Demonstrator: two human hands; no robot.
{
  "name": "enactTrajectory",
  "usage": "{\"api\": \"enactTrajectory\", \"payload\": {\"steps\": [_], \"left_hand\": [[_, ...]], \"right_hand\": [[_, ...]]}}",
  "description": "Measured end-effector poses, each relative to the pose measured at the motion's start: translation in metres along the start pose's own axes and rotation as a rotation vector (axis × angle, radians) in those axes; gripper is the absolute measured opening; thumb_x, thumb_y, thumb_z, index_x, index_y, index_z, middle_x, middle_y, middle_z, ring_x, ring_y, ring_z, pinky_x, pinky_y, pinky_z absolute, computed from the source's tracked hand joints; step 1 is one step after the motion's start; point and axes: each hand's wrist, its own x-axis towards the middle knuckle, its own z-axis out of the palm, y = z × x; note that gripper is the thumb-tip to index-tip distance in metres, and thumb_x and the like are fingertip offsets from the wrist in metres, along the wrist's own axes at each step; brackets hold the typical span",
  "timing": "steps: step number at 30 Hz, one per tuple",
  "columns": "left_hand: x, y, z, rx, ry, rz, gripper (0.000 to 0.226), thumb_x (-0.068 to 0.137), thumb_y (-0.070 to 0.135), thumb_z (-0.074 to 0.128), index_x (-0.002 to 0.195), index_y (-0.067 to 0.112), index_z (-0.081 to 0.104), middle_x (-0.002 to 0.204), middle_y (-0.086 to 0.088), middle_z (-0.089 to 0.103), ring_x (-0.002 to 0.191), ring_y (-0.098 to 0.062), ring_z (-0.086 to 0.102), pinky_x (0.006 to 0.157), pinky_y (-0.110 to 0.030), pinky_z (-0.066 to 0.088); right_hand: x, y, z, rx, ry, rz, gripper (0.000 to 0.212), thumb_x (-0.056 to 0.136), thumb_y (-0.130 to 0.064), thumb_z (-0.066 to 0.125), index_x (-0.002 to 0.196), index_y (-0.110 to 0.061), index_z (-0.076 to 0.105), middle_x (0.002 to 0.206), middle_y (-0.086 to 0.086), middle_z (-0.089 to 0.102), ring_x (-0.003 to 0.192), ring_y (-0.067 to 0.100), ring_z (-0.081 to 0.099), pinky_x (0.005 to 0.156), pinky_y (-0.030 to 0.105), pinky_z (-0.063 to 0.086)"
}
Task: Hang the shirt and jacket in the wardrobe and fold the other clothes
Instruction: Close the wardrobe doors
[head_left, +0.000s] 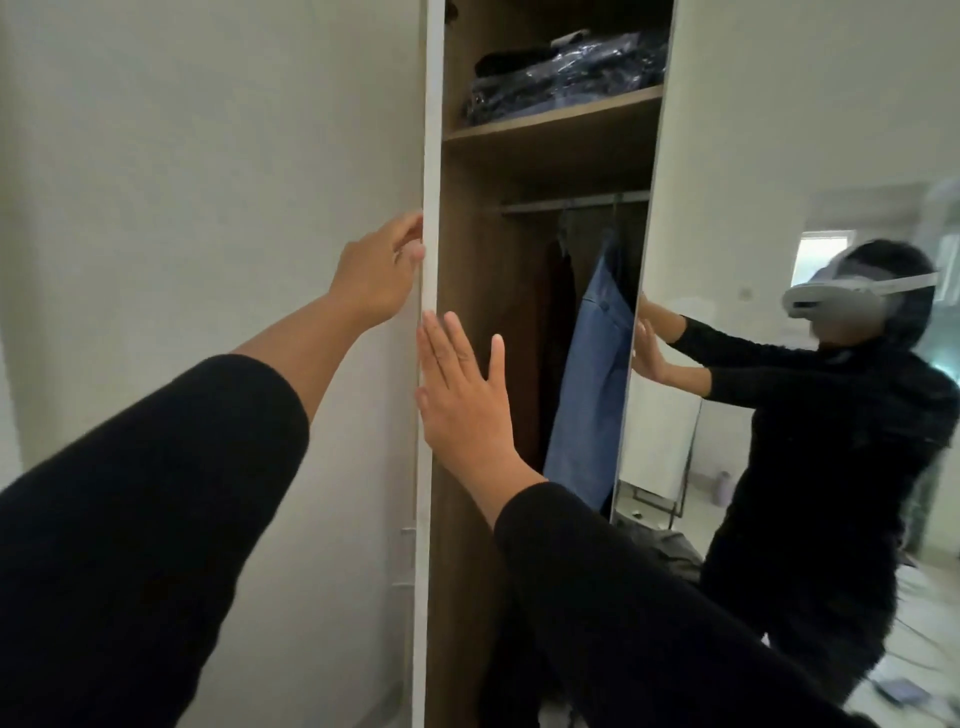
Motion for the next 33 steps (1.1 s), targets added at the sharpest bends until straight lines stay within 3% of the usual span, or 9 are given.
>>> {"api": "enactTrajectory", "payload": {"steps": [7,10,15,21,25,28,30,33], "left_hand": [[0.018,0.022,0.048,-0.044,-0.172,0.106,0.047,0.104,0.029,0.025,0.15,0.026,0.021,0.154,0.001,0.03,0.141,-0.024,0.029,0.114,-0.039,0.024],[0.031,0.028,0.07,-0.015,-0.191,0.151,0.047,0.104,0.027,0.026,0.15,0.028,0.02,0.155,0.0,0.028,0.142,-0.026,0.027,0.115,-0.046,0.024],[0.05,0.045,0.105,0.115,-0.213,0.219,0.047,0.104,0.023,0.025,0.149,0.031,0.018,0.153,-0.005,0.03,0.139,-0.029,0.031,0.11,-0.049,0.029],[0.07,0.056,0.14,0.151,-0.289,0.304,0.052,0.102,0.014,0.025,0.15,0.03,0.013,0.157,0.0,0.019,0.146,-0.017,0.012,0.11,-0.048,0.022],[0.086,0.055,0.167,0.169,-0.318,0.37,0.062,0.097,0.003,0.025,0.15,0.03,0.009,0.158,0.009,0.012,0.147,-0.013,0.006,0.109,-0.049,0.02],[0.095,0.055,0.184,0.172,-0.35,0.393,0.067,0.093,-0.002,0.027,0.15,0.029,0.008,0.158,0.011,0.01,0.147,-0.013,0.004,0.109,-0.051,0.02],[0.098,0.059,0.192,0.168,-0.364,0.403,0.069,0.09,-0.003,0.03,0.149,0.027,0.009,0.157,0.009,0.012,0.147,-0.014,0.003,0.109,-0.053,0.021],[0.102,0.064,0.203,0.168,-0.389,0.408,0.071,0.09,-0.003,0.032,0.15,0.024,0.006,0.159,0.007,0.006,0.147,-0.015,0.002,0.11,-0.055,0.02]], "right_hand": [[-0.022,0.055,0.006,-0.147,0.042,0.092,0.066,0.097,-0.036,0.04,0.15,-0.012,0.01,0.16,0.004,0.01,0.148,0.022,0.003,0.113,0.055,0.001],[-0.026,0.081,0.009,-0.242,0.012,0.13,0.064,0.095,-0.036,0.043,0.15,-0.011,0.019,0.159,0.004,0.016,0.147,0.023,0.011,0.112,0.057,-0.002],[-0.032,0.119,0.018,-0.364,0.0,0.201,0.063,0.089,-0.034,0.051,0.145,-0.009,0.035,0.154,0.005,0.031,0.144,0.023,0.025,0.111,0.059,0.019],[-0.03,0.148,0.037,-0.474,-0.055,0.325,0.066,0.087,-0.032,0.051,0.146,-0.007,0.032,0.156,0.008,0.026,0.145,0.025,0.02,0.114,0.058,0.013],[-0.022,0.157,0.048,-0.576,-0.105,0.39,0.068,0.086,-0.031,0.054,0.146,-0.005,0.034,0.155,0.009,0.028,0.145,0.027,0.02,0.113,0.059,-0.009],[-0.016,0.166,0.056,-0.657,-0.214,0.436,0.071,0.09,-0.034,0.047,0.149,-0.003,0.022,0.158,0.01,0.016,0.147,0.029,0.008,0.11,0.061,-0.015],[-0.013,0.172,0.061,-0.678,-0.303,0.45,0.075,0.093,-0.036,0.043,0.151,-0.003,0.01,0.16,0.011,0.004,0.148,0.03,-0.002,0.109,0.063,-0.014],[-0.007,0.181,0.064,-0.688,-0.386,0.457,0.078,0.093,-0.039,0.039,0.151,-0.004,-0.001,0.16,0.01,-0.008,0.146,0.03,-0.013,0.111,0.066,0.0]]}}
